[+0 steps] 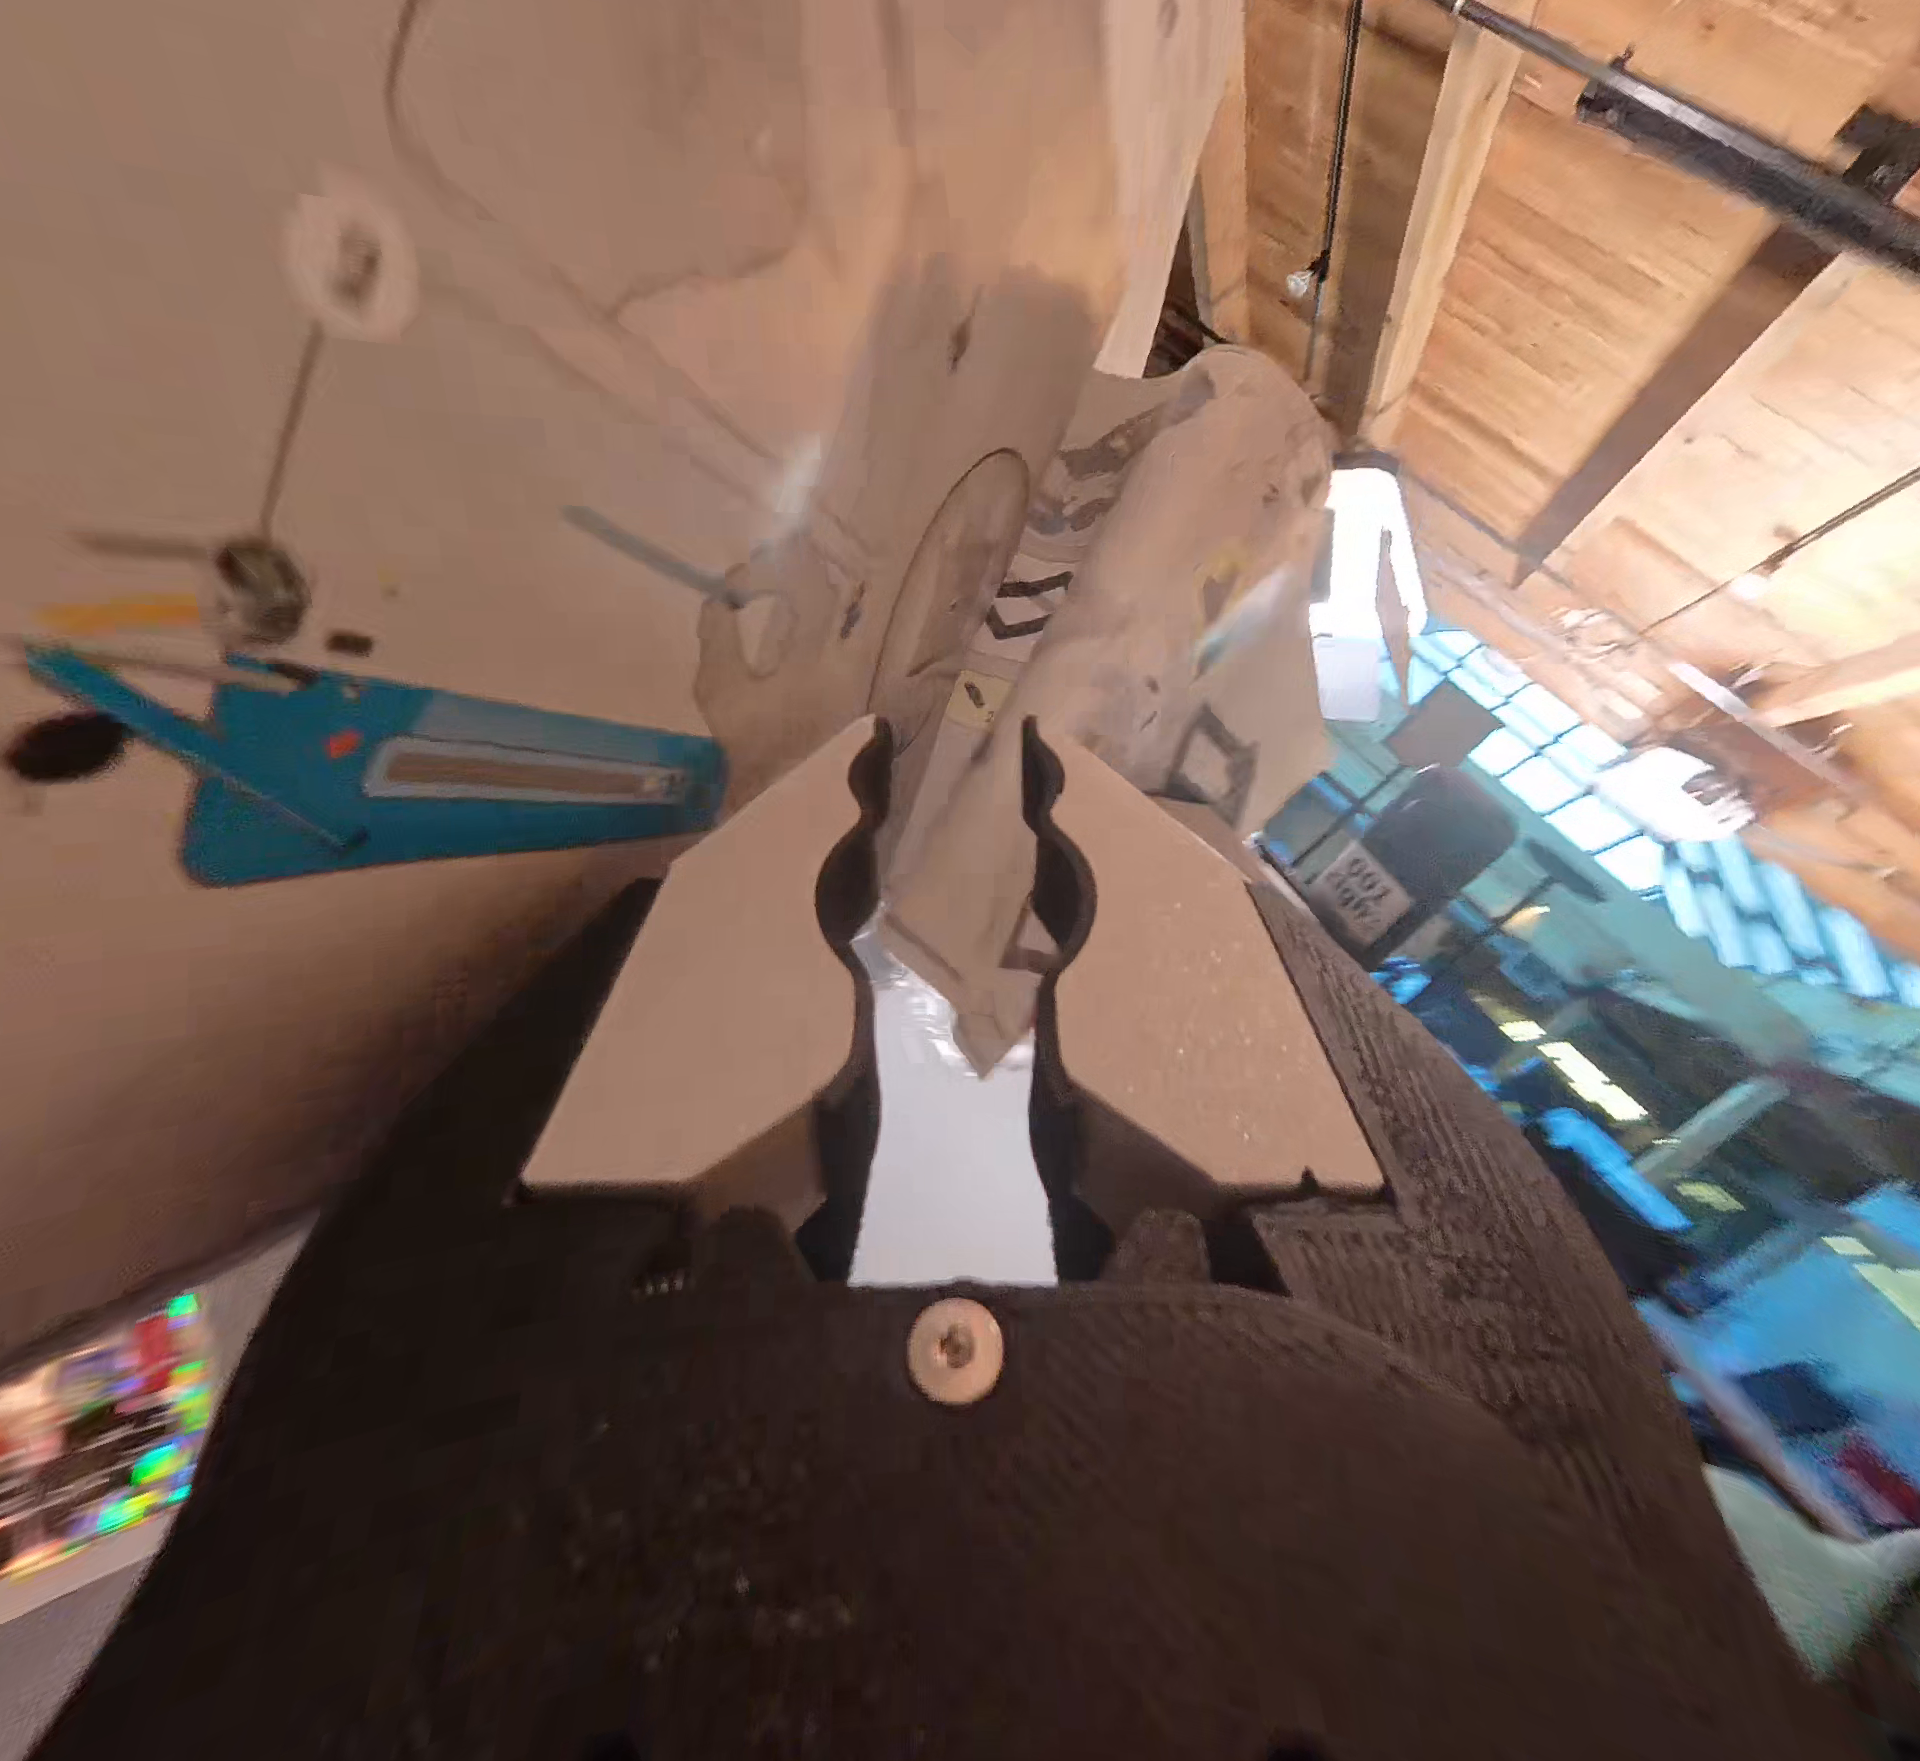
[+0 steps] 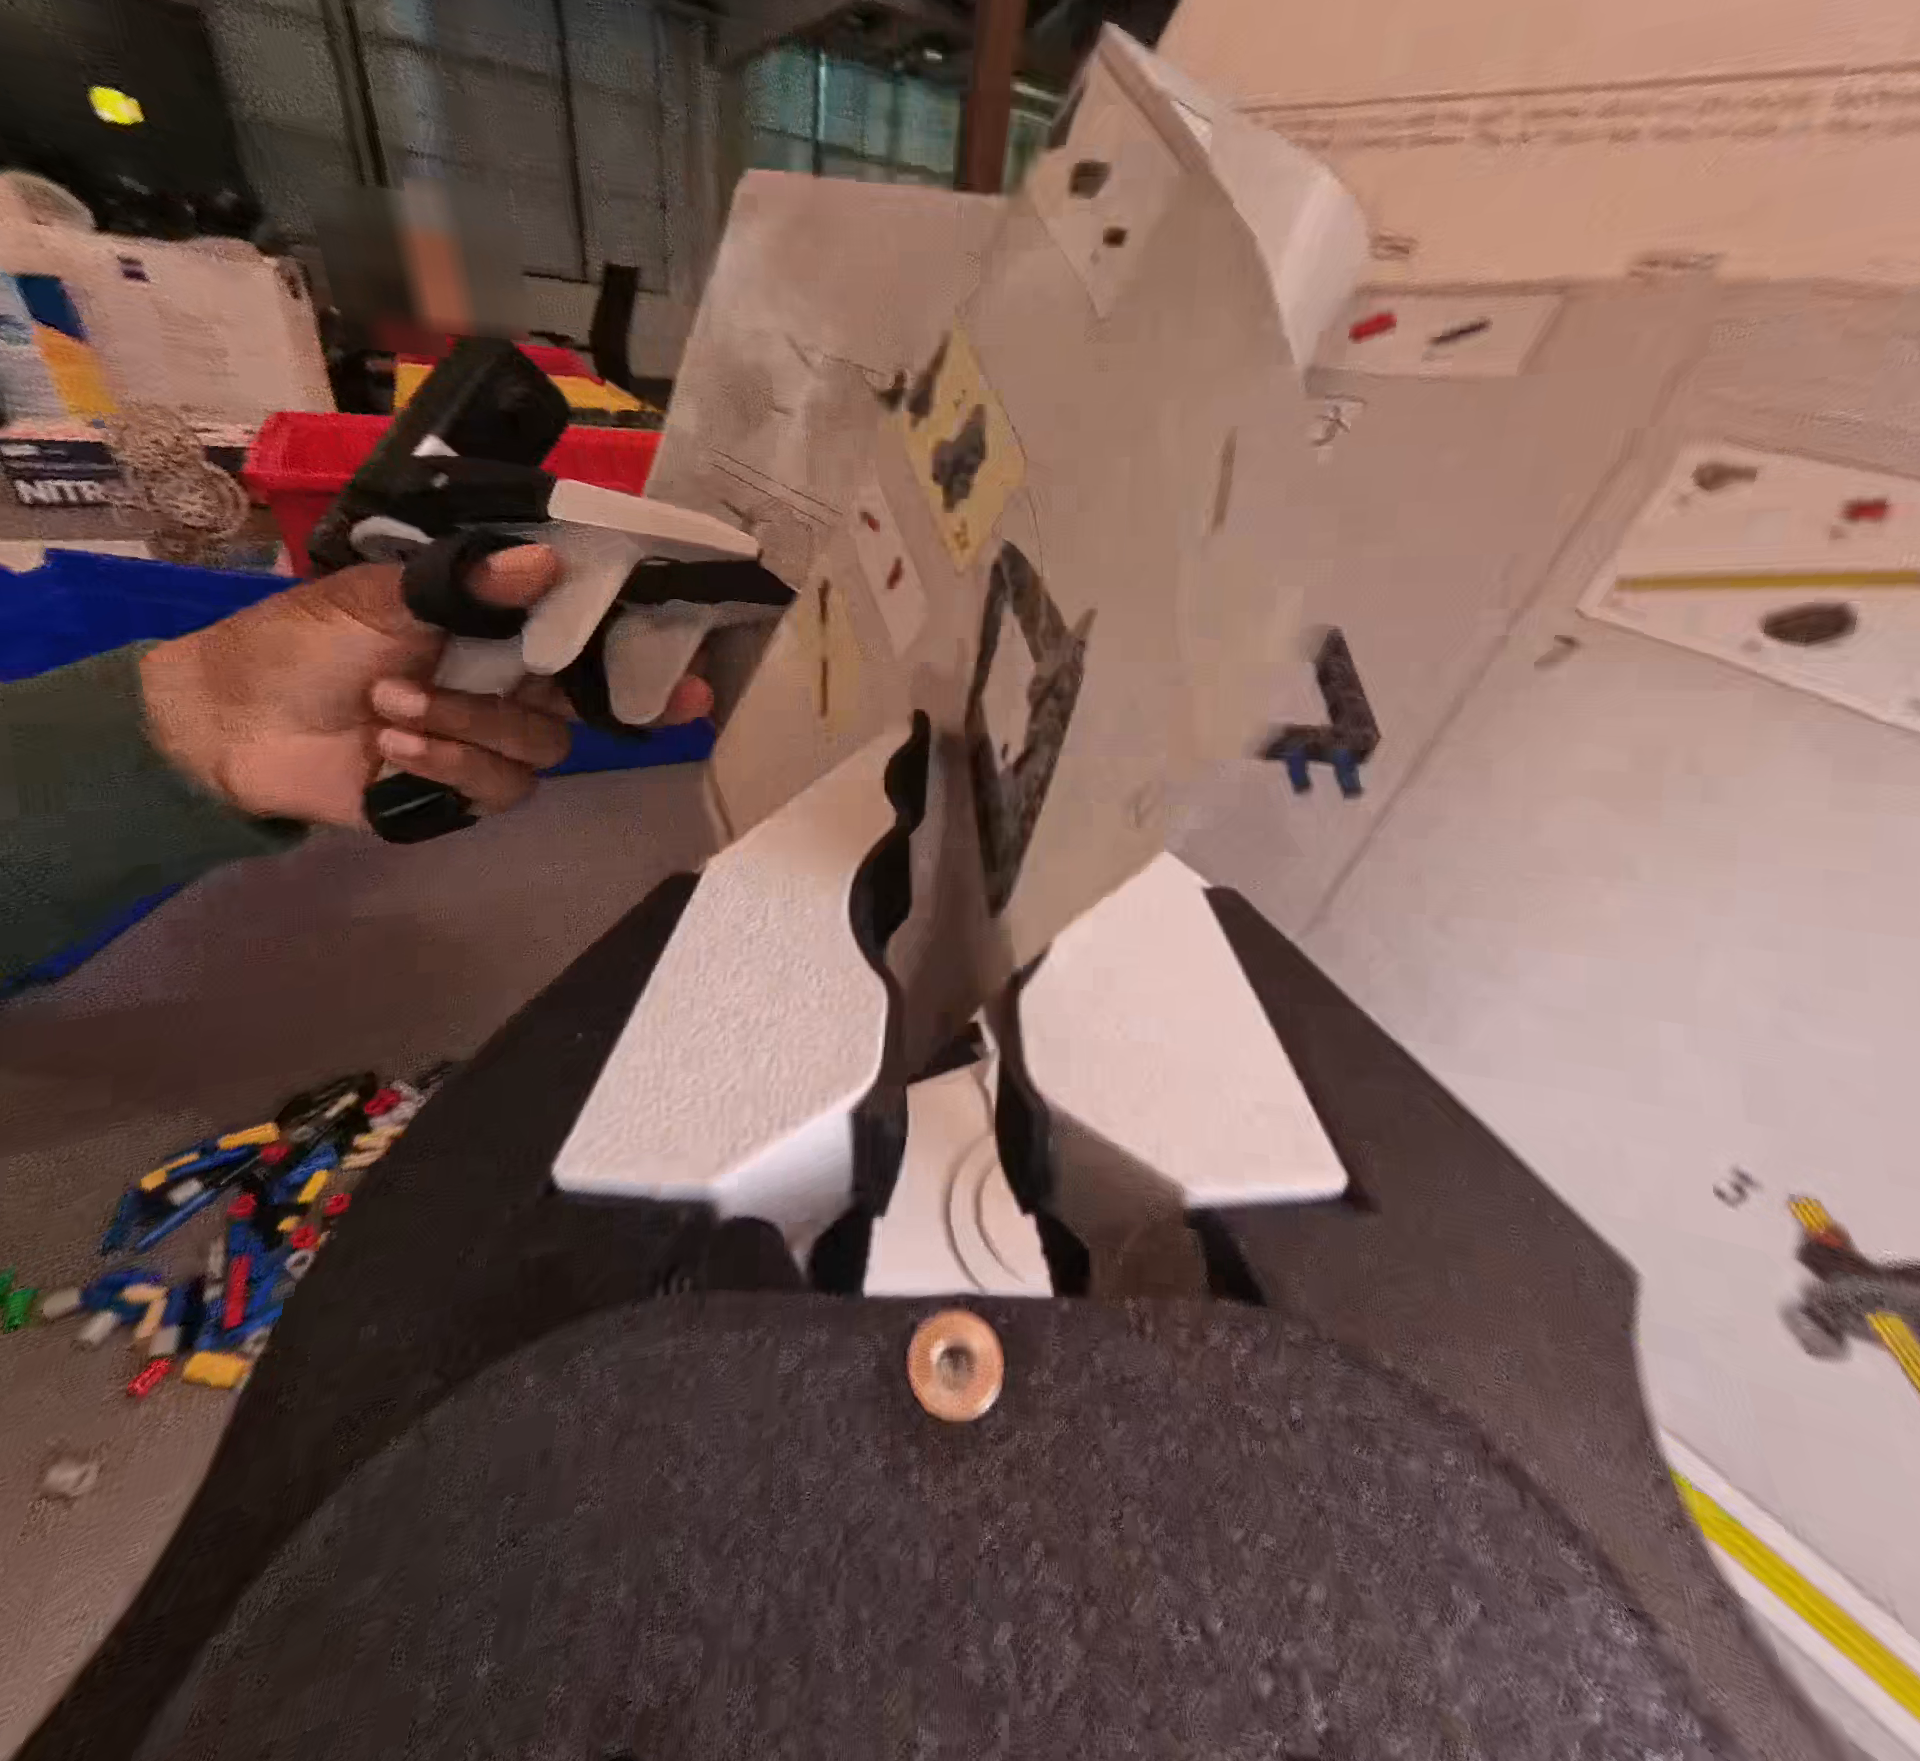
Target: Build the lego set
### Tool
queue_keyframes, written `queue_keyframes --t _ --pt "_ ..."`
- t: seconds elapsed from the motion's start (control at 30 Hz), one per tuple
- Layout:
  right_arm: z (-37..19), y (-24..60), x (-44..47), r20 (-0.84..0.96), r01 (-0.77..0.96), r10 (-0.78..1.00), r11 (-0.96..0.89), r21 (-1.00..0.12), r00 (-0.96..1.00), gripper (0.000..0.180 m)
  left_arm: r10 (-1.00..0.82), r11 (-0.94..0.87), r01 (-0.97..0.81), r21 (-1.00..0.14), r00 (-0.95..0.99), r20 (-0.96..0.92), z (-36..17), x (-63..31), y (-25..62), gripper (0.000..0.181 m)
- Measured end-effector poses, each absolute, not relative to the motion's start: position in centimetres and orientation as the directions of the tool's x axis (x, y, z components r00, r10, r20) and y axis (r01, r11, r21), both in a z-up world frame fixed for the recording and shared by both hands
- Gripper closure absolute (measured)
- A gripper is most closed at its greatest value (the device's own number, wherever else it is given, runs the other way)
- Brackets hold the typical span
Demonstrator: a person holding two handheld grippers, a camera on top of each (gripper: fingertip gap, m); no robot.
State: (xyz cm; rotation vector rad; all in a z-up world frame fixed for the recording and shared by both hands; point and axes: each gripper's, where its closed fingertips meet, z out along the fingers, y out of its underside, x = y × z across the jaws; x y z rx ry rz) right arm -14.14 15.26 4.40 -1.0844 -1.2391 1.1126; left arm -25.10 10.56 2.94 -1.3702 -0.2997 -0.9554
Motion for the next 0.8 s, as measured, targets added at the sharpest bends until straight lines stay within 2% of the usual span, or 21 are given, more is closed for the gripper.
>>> queue_keyframes --t 0.1,0.2,0.27,0.33,0.4,0.47,0.53,0.67,0.8 --pt "5.5 11.0 -16.4 0.171 -0.034 0.977 0.168 -0.985 -0.128 0.18 -0.367 0.013 0.56 -0.828 0.773 0.517 5.0 -24.9 7.6 0.135" --pt "6.0 7.3 -19.1 0.218 -0.024 0.952 0.218 -0.976 -0.216 0.17 -0.323 0.101 0.331 -0.938 0.903 0.284 8.0 -22.8 4.8 0.12" --pt "6.0 5.1 -21.2 0.293 -0.006 0.922 0.302 -0.953 -0.253 0.149 -0.322 0.158 0.237 -0.959 0.93 0.177 10.6 -21.2 3.2 0.114" --pt "5.2 2.9 -23.3 0.323 0.046 0.895 0.353 -0.935 -0.309 0.117 -0.298 0.152 0.169 -0.974 0.947 0.118 11.8 -20.4 2.5 0.108" --pt "3.9 1.8 -25.1 0.345 0.122 0.874 0.406 -0.906 -0.343 0.092 -0.228 0.11 0.132 -0.985 0.968 0.104 11.8 -21.3 2.7 0.114" --pt "3.5 1.3 -25.9 0.401 0.137 0.851 0.466 -0.874 -0.339 0.084 -0.084 0.091 0.112 -0.99 0.991 0.104 11.2 -24.0 3.1 0.14" --pt "3.9 0.9 -25.5 0.427 0.113 0.842 0.484 -0.868 -0.329 0.083 0.021 0.078 0.086 -0.993 0.996 0.088 10.6 -26.5 3.0 0.167" --pt "5.6 2.3 -22.6 0.416 0.042 0.86 0.447 -0.894 -0.294 0.098 0.226 -0.024 -0.046 -0.999 0.973 -0.05 8.4 -32.5 3.2 0.18" --pt "6.1 7.6 -19.9 0.333 0.059 0.921 0.351 -0.935 -0.2 0.132 0.212 -0.087 -0.095 -0.992 0.971 -0.112 7.4 -35.1 4.4 0.181"
